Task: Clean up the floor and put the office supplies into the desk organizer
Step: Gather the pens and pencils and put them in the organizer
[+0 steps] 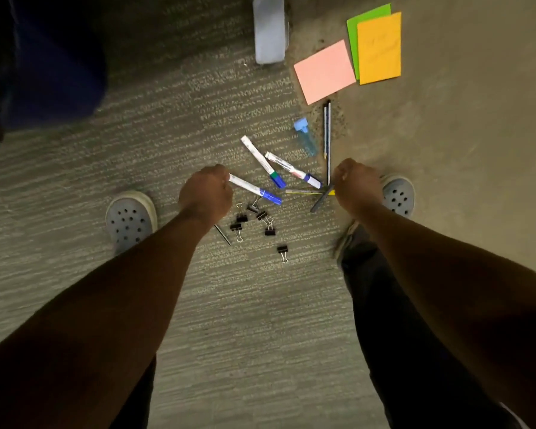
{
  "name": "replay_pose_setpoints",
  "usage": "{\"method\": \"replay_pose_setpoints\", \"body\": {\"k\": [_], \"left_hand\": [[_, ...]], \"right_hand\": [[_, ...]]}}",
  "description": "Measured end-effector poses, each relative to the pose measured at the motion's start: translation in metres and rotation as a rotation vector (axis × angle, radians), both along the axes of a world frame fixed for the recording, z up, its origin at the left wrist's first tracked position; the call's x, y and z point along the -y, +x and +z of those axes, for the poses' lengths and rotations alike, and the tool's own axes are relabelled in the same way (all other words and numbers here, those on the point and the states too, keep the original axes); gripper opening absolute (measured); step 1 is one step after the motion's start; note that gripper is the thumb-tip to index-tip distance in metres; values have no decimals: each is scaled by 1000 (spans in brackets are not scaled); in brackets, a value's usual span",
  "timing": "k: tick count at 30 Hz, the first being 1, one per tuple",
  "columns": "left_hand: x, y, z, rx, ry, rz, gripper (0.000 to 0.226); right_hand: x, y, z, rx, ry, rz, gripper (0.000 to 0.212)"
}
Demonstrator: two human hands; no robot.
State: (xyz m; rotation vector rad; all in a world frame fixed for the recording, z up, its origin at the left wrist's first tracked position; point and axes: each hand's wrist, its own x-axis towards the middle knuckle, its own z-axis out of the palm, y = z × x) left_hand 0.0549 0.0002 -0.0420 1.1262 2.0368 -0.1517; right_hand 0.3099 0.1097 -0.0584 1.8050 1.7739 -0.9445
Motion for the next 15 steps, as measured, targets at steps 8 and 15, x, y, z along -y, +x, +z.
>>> {"method": "replay_pose_setpoints", "body": {"k": [8,15], "left_hand": [[38,-14,-36,-180,-188,-543,39],[78,-25,-49,-212,-171,-785,49]], "right_hand": [[-2,23,-34,50,49,421,27],[7,29,-37,35,152,657,23]]}}
